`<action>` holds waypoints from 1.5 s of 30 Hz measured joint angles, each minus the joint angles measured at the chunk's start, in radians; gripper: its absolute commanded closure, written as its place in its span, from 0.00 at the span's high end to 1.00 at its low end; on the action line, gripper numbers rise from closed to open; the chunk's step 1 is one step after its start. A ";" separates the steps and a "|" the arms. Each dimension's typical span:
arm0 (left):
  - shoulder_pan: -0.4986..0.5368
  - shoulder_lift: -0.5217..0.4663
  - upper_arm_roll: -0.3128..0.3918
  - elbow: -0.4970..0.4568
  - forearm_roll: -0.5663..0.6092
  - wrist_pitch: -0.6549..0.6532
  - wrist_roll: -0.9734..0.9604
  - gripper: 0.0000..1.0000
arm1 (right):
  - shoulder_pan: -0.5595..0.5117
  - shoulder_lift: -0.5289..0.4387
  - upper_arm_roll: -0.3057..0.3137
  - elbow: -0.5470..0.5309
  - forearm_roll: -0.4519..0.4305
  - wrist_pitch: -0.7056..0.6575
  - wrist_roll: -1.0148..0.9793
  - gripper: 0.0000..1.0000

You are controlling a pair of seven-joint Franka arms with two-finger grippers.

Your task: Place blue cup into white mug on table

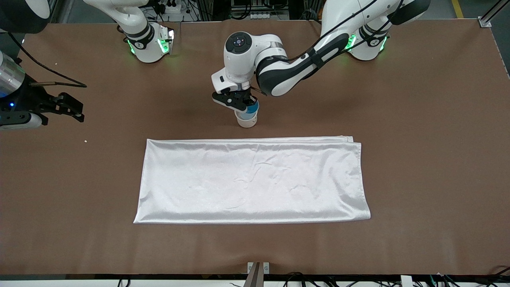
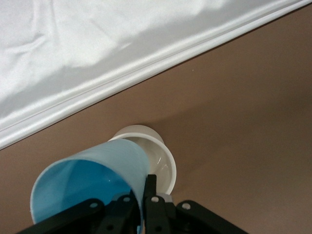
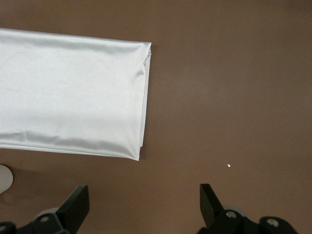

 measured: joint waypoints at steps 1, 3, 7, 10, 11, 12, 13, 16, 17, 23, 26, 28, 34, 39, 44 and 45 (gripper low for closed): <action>0.000 0.001 0.000 0.000 0.000 0.000 0.000 0.00 | 0.000 0.000 0.000 -0.001 0.000 0.000 -0.003 1.00; 0.000 0.002 0.000 -0.001 0.000 0.000 0.000 0.00 | 0.000 0.000 0.000 -0.001 0.000 0.000 -0.007 1.00; -0.002 0.007 0.000 -0.003 0.000 0.000 0.000 0.00 | 0.000 0.001 0.000 -0.002 0.000 0.000 -0.009 1.00; -0.003 0.010 0.000 -0.003 0.000 0.000 0.000 0.00 | 0.000 0.001 0.000 -0.002 0.000 0.000 -0.009 1.00; -0.003 0.012 -0.001 -0.003 0.000 0.000 0.000 0.00 | 0.000 0.001 0.000 -0.002 0.000 0.000 -0.009 1.00; -0.004 0.014 -0.001 -0.003 0.000 0.000 0.000 0.00 | 0.000 0.001 0.000 -0.002 0.000 0.000 -0.009 1.00; -0.005 0.016 -0.001 -0.004 0.000 0.000 0.000 0.00 | 0.000 0.001 0.000 -0.002 0.000 0.000 -0.009 1.00; -0.008 0.024 -0.001 -0.004 0.004 0.000 0.000 0.00 | 0.000 0.001 0.000 -0.002 0.000 0.001 -0.009 1.00; -0.009 0.027 -0.001 -0.005 0.007 0.000 0.000 0.00 | 0.000 0.001 0.000 -0.002 0.000 0.001 -0.009 1.00; -0.016 0.041 -0.001 -0.005 0.028 0.000 -0.002 0.02 | 0.000 0.001 0.000 -0.001 0.000 0.005 -0.009 1.00; -0.016 0.049 -0.001 -0.005 0.045 0.000 -0.004 0.23 | 0.000 0.000 0.000 0.003 0.000 0.009 -0.009 1.00; -0.016 0.053 -0.001 -0.005 0.051 0.000 -0.004 0.40 | 0.000 0.000 -0.001 0.007 0.000 0.011 -0.009 1.00; -0.014 0.055 -0.001 -0.004 0.056 0.000 -0.007 1.00 | 0.000 -0.001 -0.001 0.021 0.000 0.011 -0.009 1.00; -0.010 0.055 -0.001 0.002 0.058 0.000 -0.007 1.00 | 0.000 -0.001 -0.001 0.032 0.000 0.011 -0.009 1.00; -0.002 0.047 -0.008 0.011 0.058 -0.002 -0.007 1.00 | 0.000 -0.001 -0.001 0.037 0.000 0.010 -0.009 1.00; 0.000 0.043 -0.011 0.013 0.058 -0.005 -0.007 1.00 | 0.000 -0.001 -0.001 0.038 0.000 0.010 -0.009 1.00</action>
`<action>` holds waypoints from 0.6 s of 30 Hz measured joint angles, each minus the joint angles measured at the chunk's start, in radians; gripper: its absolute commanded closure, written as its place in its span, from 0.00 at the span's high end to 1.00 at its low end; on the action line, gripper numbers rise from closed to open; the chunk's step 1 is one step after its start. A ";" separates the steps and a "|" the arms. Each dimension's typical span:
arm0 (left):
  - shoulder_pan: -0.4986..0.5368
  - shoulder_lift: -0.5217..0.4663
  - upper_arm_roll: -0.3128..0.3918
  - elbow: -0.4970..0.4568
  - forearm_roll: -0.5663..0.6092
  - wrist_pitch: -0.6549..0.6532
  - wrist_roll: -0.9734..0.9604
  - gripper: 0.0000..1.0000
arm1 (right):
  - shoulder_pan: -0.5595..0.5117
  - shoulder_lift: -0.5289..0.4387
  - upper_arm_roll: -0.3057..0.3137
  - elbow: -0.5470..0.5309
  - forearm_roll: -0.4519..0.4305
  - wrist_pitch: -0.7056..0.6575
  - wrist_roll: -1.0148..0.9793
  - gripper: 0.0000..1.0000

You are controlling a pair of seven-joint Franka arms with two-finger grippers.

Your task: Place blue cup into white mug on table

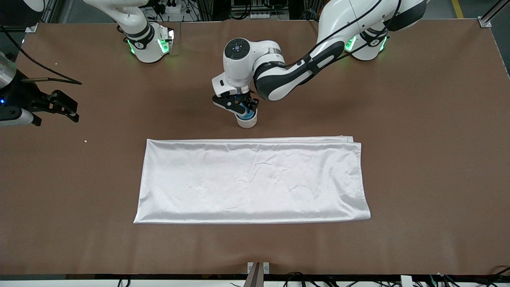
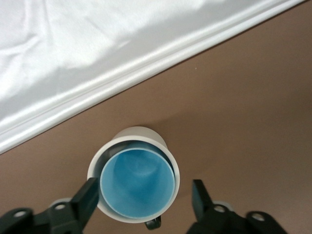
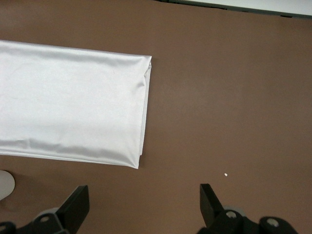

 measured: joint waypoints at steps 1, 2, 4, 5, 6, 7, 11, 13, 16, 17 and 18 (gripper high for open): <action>0.002 -0.006 -0.002 0.002 0.000 -0.008 0.000 1.00 | 0.000 0.000 0.000 0.001 0.000 0.000 0.000 1.00; 0.004 -0.014 -0.004 0.005 0.000 -0.021 0.000 1.00 | 0.000 0.000 0.000 0.002 0.000 0.000 0.000 1.00; 0.008 -0.032 -0.008 0.010 -0.001 -0.055 -0.001 1.00 | 0.000 0.000 0.000 0.003 0.000 0.000 0.000 1.00; 0.011 -0.045 -0.010 0.012 -0.005 -0.075 -0.002 1.00 | 0.000 0.000 -0.001 0.004 0.000 0.000 0.000 1.00; 0.015 -0.058 -0.012 0.014 -0.013 -0.091 -0.003 1.00 | 0.000 0.000 -0.001 0.004 0.000 -0.001 0.000 1.00; 0.019 -0.074 -0.013 0.016 -0.025 -0.109 -0.003 1.00 | 0.000 0.000 -0.001 0.005 0.000 -0.003 0.000 1.00; 0.033 -0.151 -0.015 0.022 -0.098 -0.188 -0.003 1.00 | 0.000 0.000 -0.001 0.009 0.000 -0.016 0.000 1.00; 0.039 -0.196 -0.014 0.025 -0.132 -0.242 -0.003 1.00 | 0.000 0.000 -0.001 0.013 0.000 -0.020 0.000 1.00; 0.047 -0.264 -0.007 0.026 -0.163 -0.319 -0.003 1.00 | -0.001 0.000 -0.002 0.017 0.000 -0.028 0.000 1.00; 0.049 -0.286 -0.003 0.026 -0.167 -0.338 -0.003 1.00 | -0.002 0.000 -0.002 0.017 0.000 -0.030 0.000 1.00; 0.049 -0.303 0.002 0.026 -0.171 -0.353 -0.003 1.00 | -0.002 0.000 -0.002 0.018 0.000 -0.033 0.000 1.00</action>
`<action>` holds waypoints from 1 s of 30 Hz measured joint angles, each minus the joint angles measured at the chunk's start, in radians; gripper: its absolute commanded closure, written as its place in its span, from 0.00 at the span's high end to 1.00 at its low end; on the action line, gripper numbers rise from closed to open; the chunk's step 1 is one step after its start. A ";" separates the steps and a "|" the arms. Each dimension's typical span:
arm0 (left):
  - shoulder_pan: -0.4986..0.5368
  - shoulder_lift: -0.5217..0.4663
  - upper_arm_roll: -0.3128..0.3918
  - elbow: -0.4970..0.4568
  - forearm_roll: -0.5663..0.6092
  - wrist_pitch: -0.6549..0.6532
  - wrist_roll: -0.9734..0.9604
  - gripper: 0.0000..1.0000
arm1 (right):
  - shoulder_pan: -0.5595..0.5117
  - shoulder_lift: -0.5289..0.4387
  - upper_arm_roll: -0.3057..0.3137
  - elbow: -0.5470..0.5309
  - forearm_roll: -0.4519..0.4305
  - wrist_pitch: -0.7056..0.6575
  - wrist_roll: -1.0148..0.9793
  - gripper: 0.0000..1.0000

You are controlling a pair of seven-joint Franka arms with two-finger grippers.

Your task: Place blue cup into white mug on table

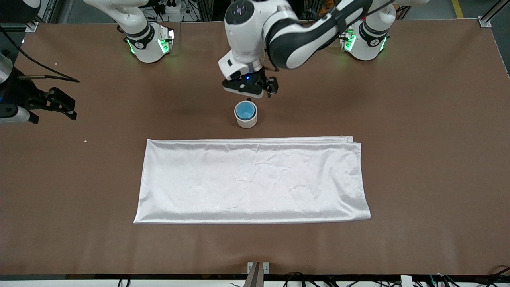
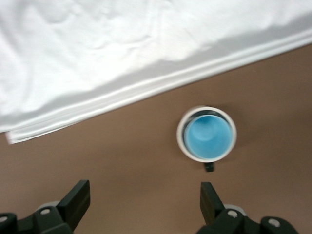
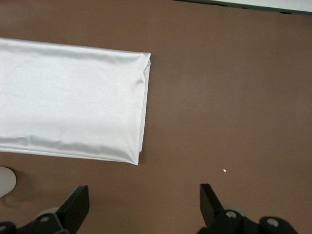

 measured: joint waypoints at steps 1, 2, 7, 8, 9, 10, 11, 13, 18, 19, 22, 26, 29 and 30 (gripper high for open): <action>0.000 -0.022 0.008 0.000 -0.006 -0.016 0.000 1.00 | -0.001 0.000 0.000 0.000 0.000 -0.003 0.000 1.00; 0.000 -0.042 0.017 0.000 -0.015 -0.027 0.001 1.00 | -0.002 0.000 0.000 0.000 0.000 -0.005 0.000 1.00; 0.000 -0.115 0.071 -0.001 -0.069 -0.060 0.049 1.00 | -0.006 0.000 0.000 0.001 0.000 -0.014 0.000 1.00; 0.000 -0.130 0.087 -0.001 -0.080 -0.068 0.074 1.00 | -0.007 0.000 0.000 0.001 0.000 -0.017 0.000 1.00; 0.000 -0.142 0.102 -0.001 -0.091 -0.077 0.099 1.00 | -0.009 0.000 0.000 0.001 0.000 -0.018 0.000 1.00; 0.001 -0.156 0.119 -0.001 -0.104 -0.085 0.127 1.00 | -0.011 0.000 0.000 0.001 0.000 -0.019 0.000 1.00; 0.001 -0.168 0.133 -0.001 -0.114 -0.093 0.148 1.00 | -0.012 0.000 0.000 0.002 0.000 -0.020 0.000 1.00; 0.002 -0.194 0.166 -0.001 -0.138 -0.108 0.191 1.00 | -0.016 0.000 0.000 0.003 0.000 -0.020 0.000 1.00; 0.006 -0.248 0.223 -0.002 -0.164 -0.149 0.260 1.00 | -0.019 0.000 0.000 0.008 0.001 -0.031 0.000 1.00; 0.006 -0.259 0.233 -0.002 -0.166 -0.159 0.273 1.00 | -0.019 0.000 0.000 0.009 0.002 -0.039 0.000 1.00; 0.005 -0.289 0.267 -0.002 -0.180 -0.179 0.307 1.00 | -0.019 0.000 0.000 0.011 0.013 -0.058 0.001 1.00; 0.004 -0.328 0.324 -0.003 -0.215 -0.204 0.335 1.00 | -0.023 0.000 -0.001 0.011 0.025 -0.064 0.008 1.00; 0.005 -0.357 0.371 -0.007 -0.233 -0.215 0.364 1.00 | -0.027 0.000 -0.001 0.011 0.027 -0.066 0.015 1.00; 0.005 -0.368 0.390 -0.010 -0.241 -0.216 0.378 1.00 | -0.028 0.000 -0.001 0.011 0.028 -0.069 0.020 1.00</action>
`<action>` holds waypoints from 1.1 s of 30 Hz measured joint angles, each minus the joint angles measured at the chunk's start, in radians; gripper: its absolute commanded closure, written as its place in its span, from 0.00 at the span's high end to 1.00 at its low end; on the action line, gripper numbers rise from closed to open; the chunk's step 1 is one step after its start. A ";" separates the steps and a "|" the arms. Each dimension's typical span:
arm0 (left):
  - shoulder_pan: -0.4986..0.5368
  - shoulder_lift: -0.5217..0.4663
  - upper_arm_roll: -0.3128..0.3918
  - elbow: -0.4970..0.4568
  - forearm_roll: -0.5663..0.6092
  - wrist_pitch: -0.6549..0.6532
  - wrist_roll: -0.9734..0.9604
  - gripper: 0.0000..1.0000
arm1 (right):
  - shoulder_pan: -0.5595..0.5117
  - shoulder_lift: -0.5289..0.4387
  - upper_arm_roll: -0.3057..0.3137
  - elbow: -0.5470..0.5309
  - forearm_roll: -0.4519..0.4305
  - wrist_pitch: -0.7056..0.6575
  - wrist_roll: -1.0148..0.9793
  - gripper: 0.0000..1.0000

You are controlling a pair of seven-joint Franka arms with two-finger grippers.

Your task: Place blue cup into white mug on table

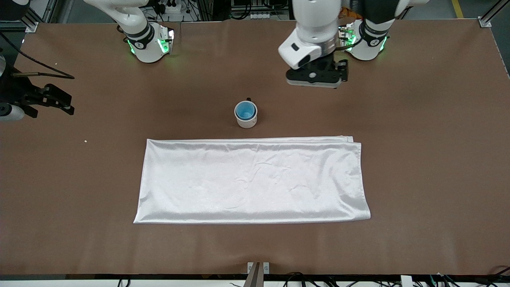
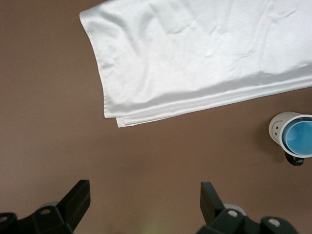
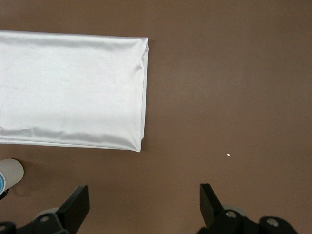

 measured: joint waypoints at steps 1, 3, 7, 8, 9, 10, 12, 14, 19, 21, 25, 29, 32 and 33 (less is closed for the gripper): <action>0.000 -0.008 0.017 -0.002 -0.008 0.000 0.015 1.00 | -0.001 0.000 0.000 0.000 0.001 -0.002 0.004 1.00; 0.000 -0.024 0.054 -0.006 -0.026 -0.001 0.041 1.00 | -0.002 0.000 0.000 0.000 0.003 -0.006 0.011 1.00; 0.001 -0.044 0.120 -0.010 -0.048 -0.001 0.069 1.00 | -0.003 0.000 0.000 0.000 0.005 -0.008 0.019 1.00; 0.001 -0.048 0.136 -0.010 -0.057 -0.001 0.073 1.00 | -0.003 0.000 0.000 0.000 0.005 -0.008 0.019 1.00; 0.001 -0.051 0.152 -0.010 -0.066 -0.001 0.079 1.00 | -0.003 0.000 0.000 0.000 0.005 -0.009 0.020 1.00; 0.001 -0.054 0.167 -0.010 -0.076 -0.001 0.087 1.00 | -0.003 0.000 0.000 0.001 0.005 -0.010 0.020 1.00; 0.001 -0.060 0.202 -0.011 -0.097 -0.001 0.108 1.00 | -0.003 0.000 0.000 0.001 0.005 -0.010 0.020 1.00; 0.002 -0.066 0.235 -0.013 -0.109 -0.001 0.128 1.00 | -0.003 0.000 0.000 0.001 0.005 -0.011 0.021 1.00; 0.003 -0.077 0.296 -0.018 -0.119 -0.001 0.140 1.00 | -0.003 0.000 0.000 0.002 0.006 -0.011 0.021 1.00; 0.002 -0.081 0.316 -0.021 -0.119 0.000 0.141 1.00 | -0.003 0.000 0.001 0.002 0.007 -0.011 0.021 1.00; 0.002 -0.089 0.359 -0.033 -0.119 0.008 0.159 1.00 | -0.003 0.000 0.001 0.002 0.008 -0.011 0.021 1.00; 0.002 -0.101 0.402 -0.052 -0.122 0.028 0.188 1.00 | -0.003 0.000 0.001 0.002 0.008 -0.011 0.021 1.00; 0.003 -0.111 0.428 -0.066 -0.131 0.042 0.195 1.00 | -0.003 0.000 0.001 0.002 0.008 -0.011 0.022 1.00; 0.003 -0.113 0.436 -0.069 -0.134 0.050 0.196 1.00 | -0.003 0.000 0.001 0.002 0.008 -0.011 0.022 1.00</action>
